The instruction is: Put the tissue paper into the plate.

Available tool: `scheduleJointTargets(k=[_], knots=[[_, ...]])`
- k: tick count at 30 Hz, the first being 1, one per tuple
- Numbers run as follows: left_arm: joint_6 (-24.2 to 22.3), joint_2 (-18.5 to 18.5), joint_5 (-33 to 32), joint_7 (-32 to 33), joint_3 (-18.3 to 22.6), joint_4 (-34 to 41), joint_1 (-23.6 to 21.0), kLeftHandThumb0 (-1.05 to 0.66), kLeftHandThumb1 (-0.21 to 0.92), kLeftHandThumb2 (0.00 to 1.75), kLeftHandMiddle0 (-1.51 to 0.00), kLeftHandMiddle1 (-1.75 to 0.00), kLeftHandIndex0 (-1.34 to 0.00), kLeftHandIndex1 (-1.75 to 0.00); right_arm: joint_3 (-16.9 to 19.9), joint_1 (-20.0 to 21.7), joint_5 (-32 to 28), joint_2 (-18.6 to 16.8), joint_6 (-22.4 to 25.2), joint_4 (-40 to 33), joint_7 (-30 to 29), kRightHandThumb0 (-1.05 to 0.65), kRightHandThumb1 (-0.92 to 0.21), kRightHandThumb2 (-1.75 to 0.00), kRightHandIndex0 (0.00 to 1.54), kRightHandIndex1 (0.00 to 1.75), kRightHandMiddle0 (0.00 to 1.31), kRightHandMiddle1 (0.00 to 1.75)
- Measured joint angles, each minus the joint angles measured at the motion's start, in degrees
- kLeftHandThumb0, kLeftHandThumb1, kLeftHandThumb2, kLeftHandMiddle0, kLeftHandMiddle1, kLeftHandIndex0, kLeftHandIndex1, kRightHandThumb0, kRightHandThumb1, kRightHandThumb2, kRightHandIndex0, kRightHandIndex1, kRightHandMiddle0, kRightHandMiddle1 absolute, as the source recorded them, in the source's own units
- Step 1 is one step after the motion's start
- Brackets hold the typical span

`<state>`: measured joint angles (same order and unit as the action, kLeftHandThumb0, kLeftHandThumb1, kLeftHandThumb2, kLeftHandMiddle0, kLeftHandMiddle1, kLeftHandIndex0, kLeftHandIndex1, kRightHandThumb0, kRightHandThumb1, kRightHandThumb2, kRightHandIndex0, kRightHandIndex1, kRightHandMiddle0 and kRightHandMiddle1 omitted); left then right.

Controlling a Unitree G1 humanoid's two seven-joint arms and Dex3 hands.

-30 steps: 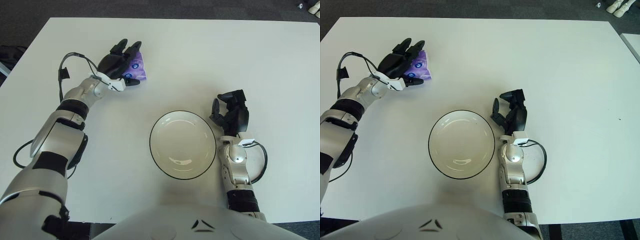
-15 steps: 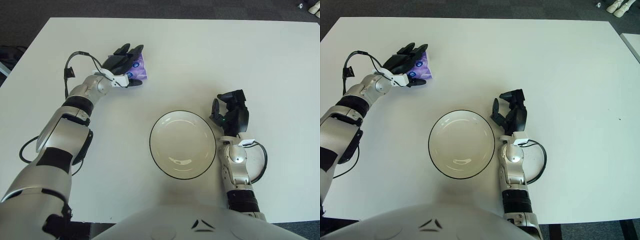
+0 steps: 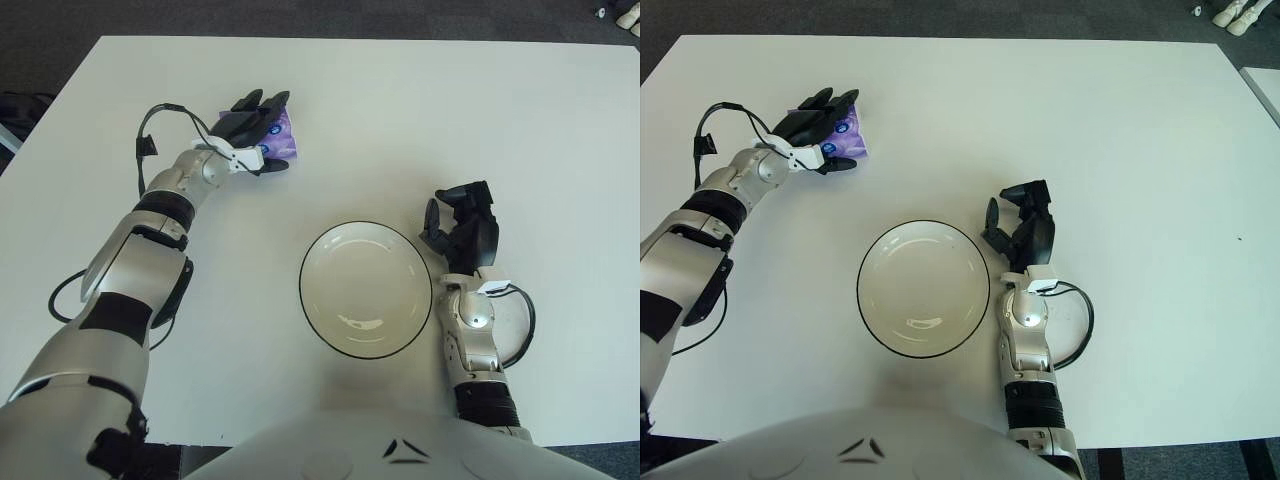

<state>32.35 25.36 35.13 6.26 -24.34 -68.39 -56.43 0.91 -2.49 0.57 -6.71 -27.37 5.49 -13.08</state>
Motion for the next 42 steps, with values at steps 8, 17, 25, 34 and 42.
scheduleJointTargets(k=[8,17,25,34,42], knots=[[-0.74,-1.17,0.49,-0.41,-1.49,-1.55,-0.72,-1.01,0.57,0.77,0.00,0.00,0.00,0.00,0.01,-0.03,-0.14,0.00,-0.07,0.02,-0.01,-0.40,-0.61,-0.95,0.60,1.44,0.38,1.75],[-3.90,-2.63,1.33,-1.64,-3.30,-3.34,-2.17,-0.99,0.57,0.76,0.00,0.00,0.00,0.00,0.00,-0.23,-0.15,0.00,0.25,0.11,-0.06,-0.40,-0.61,-0.95,0.60,1.44,0.38,1.75],[-6.10,-2.91,1.20,-5.59,-3.59,-3.55,-3.22,-0.76,0.33,0.99,0.00,-0.17,0.00,-0.19,0.00,-0.53,-0.47,0.00,0.38,-0.08,-0.02,-0.40,-0.61,-0.96,0.60,1.45,0.39,1.75],[-8.61,-3.86,1.18,-5.97,-3.80,-3.78,-3.68,-0.55,0.17,1.13,0.00,-0.92,0.00,-0.87,-0.01,-0.77,-1.98,0.01,0.51,-0.39,0.78,-0.40,-0.60,-0.96,0.59,1.44,0.39,1.75],[-9.25,-4.13,0.60,-5.86,-3.56,-3.78,-3.98,-0.44,0.08,1.29,-0.01,-1.62,0.00,-1.57,0.00,-0.87,-1.94,0.03,0.02,-0.50,0.85,-0.41,-0.57,-1.00,0.60,1.46,0.41,1.75]])
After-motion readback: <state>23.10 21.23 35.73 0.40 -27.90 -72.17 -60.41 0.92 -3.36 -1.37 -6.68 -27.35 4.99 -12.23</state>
